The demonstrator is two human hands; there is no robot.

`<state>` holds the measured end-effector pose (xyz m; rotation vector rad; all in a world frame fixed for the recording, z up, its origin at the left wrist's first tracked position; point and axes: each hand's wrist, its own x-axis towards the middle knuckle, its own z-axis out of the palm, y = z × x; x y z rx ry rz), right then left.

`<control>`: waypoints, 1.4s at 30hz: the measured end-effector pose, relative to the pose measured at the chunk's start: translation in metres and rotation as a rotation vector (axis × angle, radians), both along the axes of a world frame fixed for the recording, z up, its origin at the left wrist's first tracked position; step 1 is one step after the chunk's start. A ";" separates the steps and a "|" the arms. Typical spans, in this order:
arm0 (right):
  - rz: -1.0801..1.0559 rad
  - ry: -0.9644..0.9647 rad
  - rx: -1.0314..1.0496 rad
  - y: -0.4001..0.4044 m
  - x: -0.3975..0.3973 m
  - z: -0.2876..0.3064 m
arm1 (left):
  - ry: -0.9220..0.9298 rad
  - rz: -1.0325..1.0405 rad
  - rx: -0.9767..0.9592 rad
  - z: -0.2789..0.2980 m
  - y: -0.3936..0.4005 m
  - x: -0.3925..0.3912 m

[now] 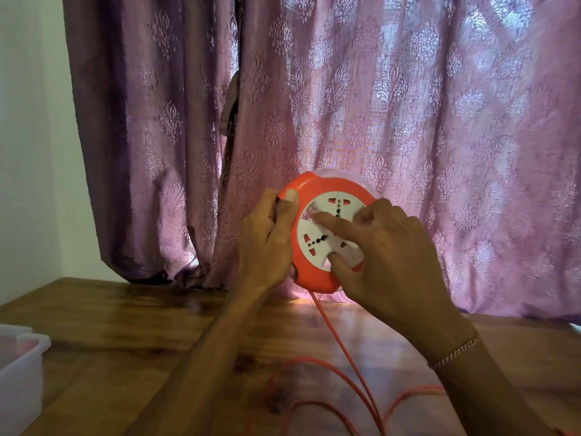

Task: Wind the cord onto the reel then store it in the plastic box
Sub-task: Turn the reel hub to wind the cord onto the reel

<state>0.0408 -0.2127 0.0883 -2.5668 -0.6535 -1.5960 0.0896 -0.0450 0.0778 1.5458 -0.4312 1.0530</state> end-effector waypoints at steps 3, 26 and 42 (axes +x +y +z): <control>-0.025 -0.024 0.112 0.003 -0.003 -0.001 | -0.005 0.005 0.012 0.000 -0.003 -0.004; 0.130 -0.079 -0.186 -0.003 0.002 0.003 | -0.015 -0.039 -0.034 0.001 0.001 -0.003; -0.027 -0.025 0.114 0.005 0.003 -0.003 | 0.006 0.005 0.015 -0.001 0.000 0.001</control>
